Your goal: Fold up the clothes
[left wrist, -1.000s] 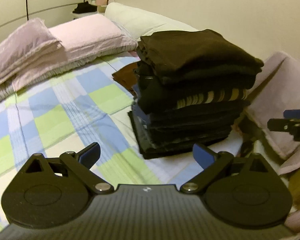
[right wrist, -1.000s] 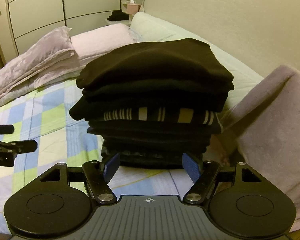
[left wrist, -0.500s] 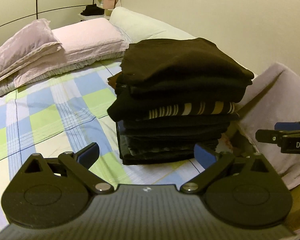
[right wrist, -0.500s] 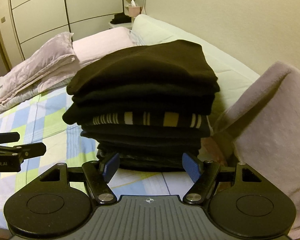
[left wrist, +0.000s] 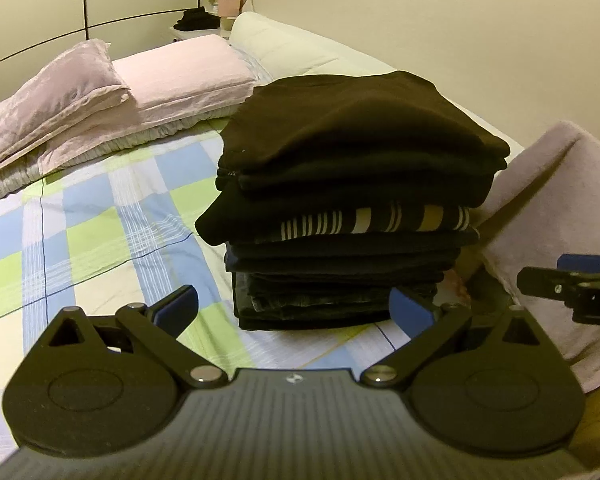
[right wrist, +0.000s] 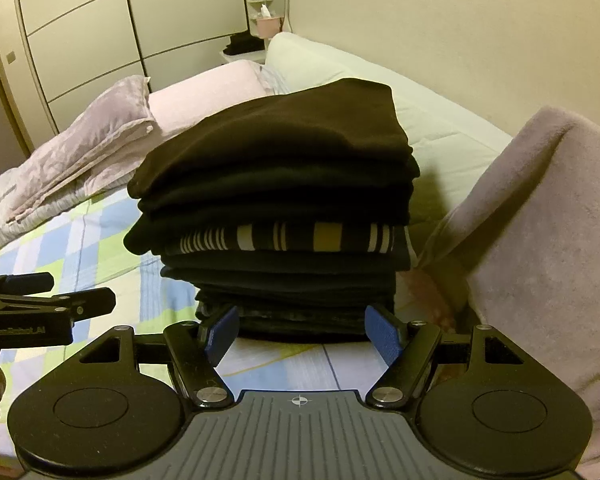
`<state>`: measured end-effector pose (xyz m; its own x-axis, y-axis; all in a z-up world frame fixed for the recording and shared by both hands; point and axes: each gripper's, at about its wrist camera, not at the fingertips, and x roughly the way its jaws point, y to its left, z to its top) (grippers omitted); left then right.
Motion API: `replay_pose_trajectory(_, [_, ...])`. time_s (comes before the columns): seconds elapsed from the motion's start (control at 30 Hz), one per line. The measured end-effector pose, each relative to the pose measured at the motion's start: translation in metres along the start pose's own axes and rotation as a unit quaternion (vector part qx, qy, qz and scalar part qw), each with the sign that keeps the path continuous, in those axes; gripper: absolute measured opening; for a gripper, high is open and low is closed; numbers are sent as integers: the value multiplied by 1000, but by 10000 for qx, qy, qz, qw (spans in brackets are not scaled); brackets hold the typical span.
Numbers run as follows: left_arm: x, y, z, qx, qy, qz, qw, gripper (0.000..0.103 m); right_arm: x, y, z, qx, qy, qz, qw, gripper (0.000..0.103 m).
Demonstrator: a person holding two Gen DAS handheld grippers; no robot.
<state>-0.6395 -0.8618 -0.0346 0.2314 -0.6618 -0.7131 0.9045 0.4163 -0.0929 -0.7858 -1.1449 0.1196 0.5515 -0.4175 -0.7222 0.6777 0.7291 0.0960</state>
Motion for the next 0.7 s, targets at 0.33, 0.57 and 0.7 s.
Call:
replay_pose_trajectory(0.33, [0, -3, 2, 109, 3, -49, 9999, 100, -2, 5, 2, 0, -35, 75, 10000, 73])
replay_pose_trajectory(0.57, [1, -3, 1, 153, 36, -76, 9998, 100, -5, 9, 3, -6, -68, 55, 10000, 73])
replay_pose_trajectory(0.7, [2, -3, 1, 165, 46, -85, 9998, 100, -5, 10, 4, -11, -75, 38, 10000, 73])
